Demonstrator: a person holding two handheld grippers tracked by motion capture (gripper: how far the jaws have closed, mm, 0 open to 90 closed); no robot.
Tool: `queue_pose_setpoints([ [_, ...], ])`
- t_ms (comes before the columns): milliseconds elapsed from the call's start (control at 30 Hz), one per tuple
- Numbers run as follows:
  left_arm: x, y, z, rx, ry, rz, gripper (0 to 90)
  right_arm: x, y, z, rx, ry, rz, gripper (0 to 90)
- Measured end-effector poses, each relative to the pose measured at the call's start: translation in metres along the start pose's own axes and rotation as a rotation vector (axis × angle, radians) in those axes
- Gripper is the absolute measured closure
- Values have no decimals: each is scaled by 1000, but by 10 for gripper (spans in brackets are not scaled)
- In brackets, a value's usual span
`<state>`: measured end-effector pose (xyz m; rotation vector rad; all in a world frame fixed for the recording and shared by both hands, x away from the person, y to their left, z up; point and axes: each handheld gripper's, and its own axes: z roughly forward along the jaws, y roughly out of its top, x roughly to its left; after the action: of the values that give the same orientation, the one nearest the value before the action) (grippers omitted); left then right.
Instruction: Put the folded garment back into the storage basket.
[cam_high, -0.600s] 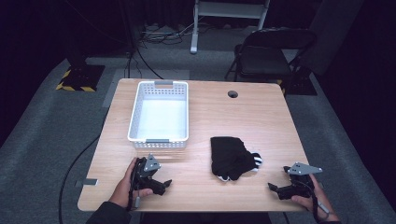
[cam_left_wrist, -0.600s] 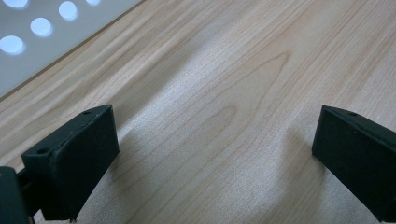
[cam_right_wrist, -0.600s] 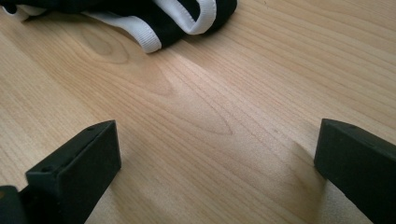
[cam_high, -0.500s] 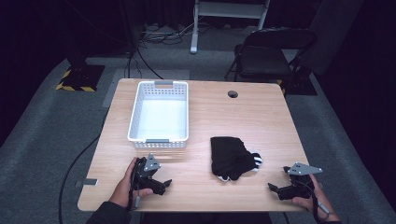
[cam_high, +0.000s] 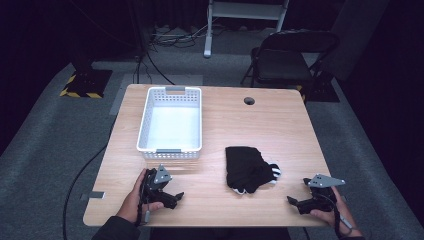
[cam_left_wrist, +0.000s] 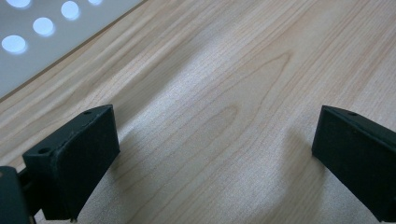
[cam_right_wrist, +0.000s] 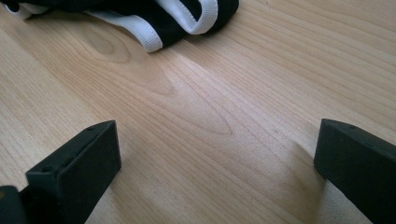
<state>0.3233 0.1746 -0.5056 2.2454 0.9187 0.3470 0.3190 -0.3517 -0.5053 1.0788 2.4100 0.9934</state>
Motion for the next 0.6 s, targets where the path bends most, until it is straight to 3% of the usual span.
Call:
queue_pose_setpoints([
  [300,0,0,0,0,0,0,5,1,2,-3,-11,-32,-15,24],
  [600,0,0,0,0,1,0,5,4,6,-7,-16,-31,-42,27],
])
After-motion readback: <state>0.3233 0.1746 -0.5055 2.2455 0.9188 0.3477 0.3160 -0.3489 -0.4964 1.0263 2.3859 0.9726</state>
